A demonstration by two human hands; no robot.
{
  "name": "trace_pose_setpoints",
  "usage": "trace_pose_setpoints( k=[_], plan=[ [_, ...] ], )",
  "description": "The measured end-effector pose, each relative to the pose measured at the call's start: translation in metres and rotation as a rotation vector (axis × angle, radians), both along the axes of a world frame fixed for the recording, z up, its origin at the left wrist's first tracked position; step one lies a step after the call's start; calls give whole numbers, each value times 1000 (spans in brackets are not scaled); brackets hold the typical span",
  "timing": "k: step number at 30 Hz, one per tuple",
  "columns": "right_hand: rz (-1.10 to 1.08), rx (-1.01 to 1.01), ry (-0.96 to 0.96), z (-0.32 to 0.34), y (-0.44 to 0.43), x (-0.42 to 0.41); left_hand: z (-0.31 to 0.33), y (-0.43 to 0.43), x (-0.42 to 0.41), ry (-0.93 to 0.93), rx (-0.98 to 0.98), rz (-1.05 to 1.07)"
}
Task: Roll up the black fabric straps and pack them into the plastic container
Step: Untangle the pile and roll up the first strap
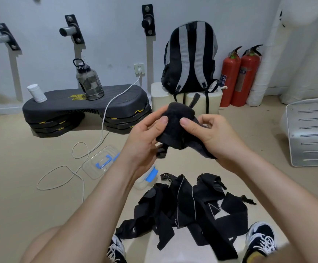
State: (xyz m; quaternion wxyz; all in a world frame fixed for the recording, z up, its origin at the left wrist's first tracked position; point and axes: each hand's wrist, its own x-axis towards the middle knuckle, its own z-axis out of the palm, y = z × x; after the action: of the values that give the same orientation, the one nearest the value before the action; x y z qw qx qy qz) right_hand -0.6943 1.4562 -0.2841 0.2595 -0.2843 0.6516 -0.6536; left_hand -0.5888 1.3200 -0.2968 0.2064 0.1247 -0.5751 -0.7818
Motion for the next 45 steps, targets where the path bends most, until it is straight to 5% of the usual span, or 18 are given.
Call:
trace_pose_setpoints(
  k=[9, 19, 32, 41, 45],
  plan=[
    [55, 16, 102, 3, 6, -6, -8, 0, 3, 9, 209, -245],
    [23, 199, 69, -7, 6, -15, -4, 0, -3, -124, -126, 190],
    [-105, 527, 619, -15, -12, 13, -26, 15, -12, -171, -465, 497],
    [35, 118, -273, -7, -16, 24, -32, 24, -16, -56, -778, 642],
    [18, -28, -507, -7, -17, 25, -46, 28, -23, -25, -999, 700]
  ],
)
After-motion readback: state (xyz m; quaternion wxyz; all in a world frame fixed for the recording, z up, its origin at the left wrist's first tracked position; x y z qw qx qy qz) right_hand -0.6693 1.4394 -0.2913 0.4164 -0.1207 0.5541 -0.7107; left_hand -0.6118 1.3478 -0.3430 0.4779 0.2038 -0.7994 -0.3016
